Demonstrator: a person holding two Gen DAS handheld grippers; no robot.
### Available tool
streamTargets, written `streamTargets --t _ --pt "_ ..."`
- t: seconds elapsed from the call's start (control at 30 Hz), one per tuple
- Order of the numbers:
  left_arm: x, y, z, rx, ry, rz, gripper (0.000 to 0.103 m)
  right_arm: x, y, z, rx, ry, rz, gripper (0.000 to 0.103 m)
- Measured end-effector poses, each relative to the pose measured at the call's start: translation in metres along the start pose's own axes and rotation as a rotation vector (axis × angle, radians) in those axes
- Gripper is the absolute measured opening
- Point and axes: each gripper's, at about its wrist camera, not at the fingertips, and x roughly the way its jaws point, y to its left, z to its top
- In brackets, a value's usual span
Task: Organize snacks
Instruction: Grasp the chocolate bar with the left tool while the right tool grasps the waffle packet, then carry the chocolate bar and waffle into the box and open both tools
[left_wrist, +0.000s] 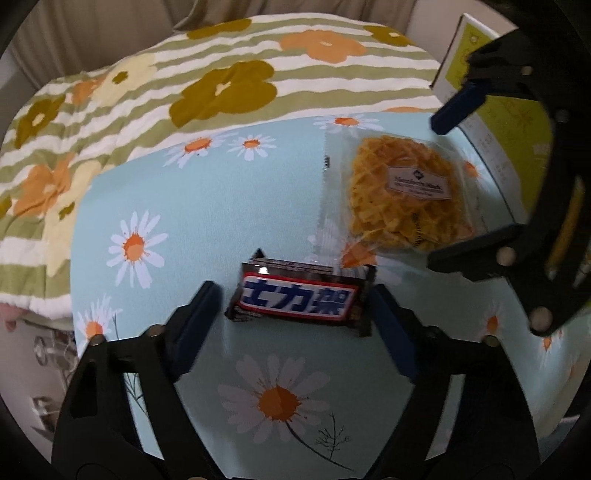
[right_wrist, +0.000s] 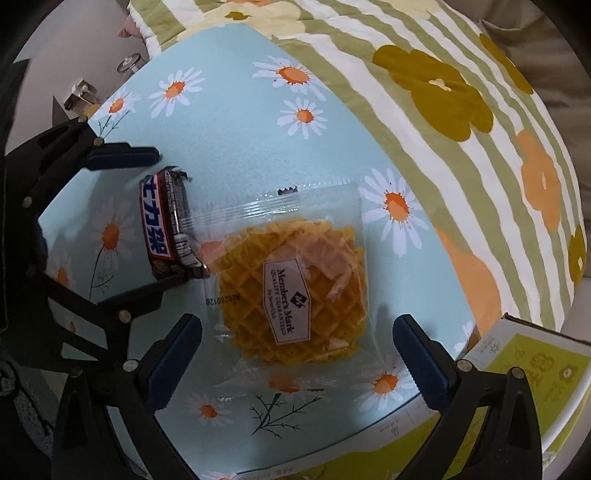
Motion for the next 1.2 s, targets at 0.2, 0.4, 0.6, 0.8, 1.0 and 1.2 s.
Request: streamTargets --t 0.2,0.4,0.6,0.8,1.0,1.2 --pt "-0.006 0.010 0.001 -0.006 -0.013 -0.057 0.052 0.001 0.001 0.005 -0.014 -0.017 0.018 0.103" --pt "-0.014 0.020 -0.003 -0.041 -0.026 -0.069 0.052 0.009 0.012 0.008 -0.034 -0.001 -0.008 0.103" --pt "-0.031 0.028 -0.006 -0.063 -0.050 -0.060 0.052 0.013 0.017 0.008 -0.028 0.005 -0.007 0.098" --pt "-0.047 0.036 -0.011 -0.080 -0.067 -0.049 0.052 0.015 0.019 0.009 -0.016 0.004 -0.032 0.074" --pt "-0.070 0.046 -0.012 -0.105 -0.098 -0.033 0.052 -0.005 0.022 0.002 0.058 -0.051 -0.018 0.071" --pt "-0.105 0.046 -0.002 -0.061 -0.147 -0.038 0.052 -0.059 0.014 -0.013 0.211 -0.163 0.041 0.071"
